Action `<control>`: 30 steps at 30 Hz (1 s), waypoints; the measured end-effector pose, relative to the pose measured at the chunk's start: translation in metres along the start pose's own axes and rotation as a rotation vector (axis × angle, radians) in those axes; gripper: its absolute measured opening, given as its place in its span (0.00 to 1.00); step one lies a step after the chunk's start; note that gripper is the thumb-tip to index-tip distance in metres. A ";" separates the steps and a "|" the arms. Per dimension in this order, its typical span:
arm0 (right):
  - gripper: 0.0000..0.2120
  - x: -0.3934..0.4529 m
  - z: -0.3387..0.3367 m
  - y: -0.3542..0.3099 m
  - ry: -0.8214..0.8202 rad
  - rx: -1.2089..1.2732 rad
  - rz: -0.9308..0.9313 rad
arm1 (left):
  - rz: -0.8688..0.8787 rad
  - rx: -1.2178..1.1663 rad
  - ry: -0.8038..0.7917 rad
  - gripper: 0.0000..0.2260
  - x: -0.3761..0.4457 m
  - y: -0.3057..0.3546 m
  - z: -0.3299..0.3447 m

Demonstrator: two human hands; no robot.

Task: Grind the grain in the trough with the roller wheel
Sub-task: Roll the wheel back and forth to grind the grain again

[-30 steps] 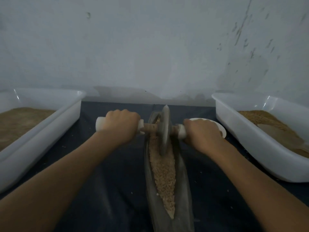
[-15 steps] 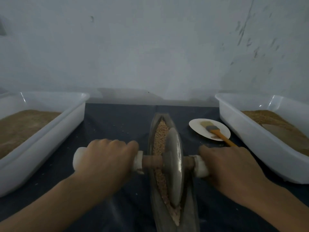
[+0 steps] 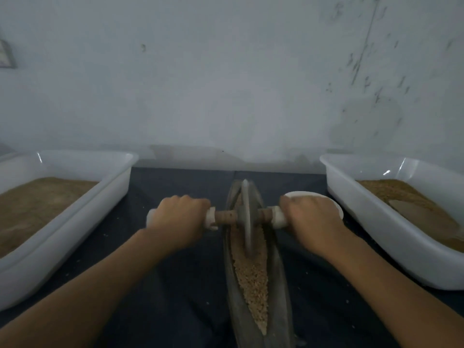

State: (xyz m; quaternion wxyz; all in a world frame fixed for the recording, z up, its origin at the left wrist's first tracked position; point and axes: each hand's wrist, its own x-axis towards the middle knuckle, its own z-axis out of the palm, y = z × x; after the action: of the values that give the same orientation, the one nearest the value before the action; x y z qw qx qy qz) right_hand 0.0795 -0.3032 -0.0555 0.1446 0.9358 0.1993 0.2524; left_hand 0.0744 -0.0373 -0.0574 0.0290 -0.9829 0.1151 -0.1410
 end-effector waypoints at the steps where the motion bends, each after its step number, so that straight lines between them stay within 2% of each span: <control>1: 0.14 -0.016 -0.008 -0.002 0.027 0.001 -0.027 | 0.020 0.016 0.003 0.11 -0.017 -0.001 0.000; 4: 0.24 -0.061 -0.030 -0.001 0.135 0.107 -0.042 | 0.187 0.118 0.155 0.16 -0.059 -0.003 -0.008; 6: 0.26 -0.080 -0.036 0.003 0.051 0.151 -0.036 | 0.282 0.177 0.251 0.23 -0.071 -0.004 -0.019; 7: 0.25 -0.082 -0.035 0.006 -0.015 0.153 -0.024 | 0.282 0.200 0.235 0.23 -0.071 -0.003 -0.024; 10: 0.14 -0.071 -0.022 0.012 -0.209 0.059 0.071 | 0.134 0.233 0.132 0.16 -0.051 0.006 -0.019; 12: 0.11 -0.050 -0.008 0.013 -0.191 0.108 0.138 | 0.042 0.207 0.115 0.13 -0.024 0.008 -0.012; 15: 0.09 -0.009 0.012 0.016 -0.116 0.108 0.189 | 0.000 0.160 0.105 0.11 0.016 0.004 -0.001; 18: 0.09 0.019 0.012 0.019 -0.130 0.045 0.185 | -0.045 0.090 0.090 0.10 0.039 -0.004 0.005; 20: 0.11 0.022 0.005 0.017 -0.094 -0.002 0.151 | -0.063 0.042 0.055 0.10 0.035 -0.005 0.007; 23: 0.08 0.000 -0.017 0.009 -0.090 -0.031 0.073 | -0.059 0.022 0.023 0.11 -0.003 0.001 0.005; 25: 0.12 -0.032 -0.033 0.003 -0.074 -0.045 0.027 | -0.026 0.033 0.012 0.12 -0.039 0.003 -0.003; 27: 0.21 -0.063 -0.050 -0.002 -0.028 0.078 -0.007 | 0.054 0.097 0.059 0.17 -0.072 0.005 -0.015; 28: 0.25 -0.074 -0.055 -0.003 -0.079 0.126 -0.011 | 0.125 0.142 0.121 0.21 -0.083 0.007 -0.019; 30: 0.24 -0.085 -0.057 -0.002 -0.261 0.079 0.006 | 0.178 0.183 0.205 0.25 -0.091 0.009 -0.028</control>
State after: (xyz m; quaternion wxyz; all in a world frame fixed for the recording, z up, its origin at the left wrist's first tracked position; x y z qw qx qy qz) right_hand -0.0182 -0.3300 -0.0442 0.1314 0.9663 0.1856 0.1209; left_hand -0.0201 -0.0251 -0.0558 0.1190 -0.9425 0.1908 -0.2472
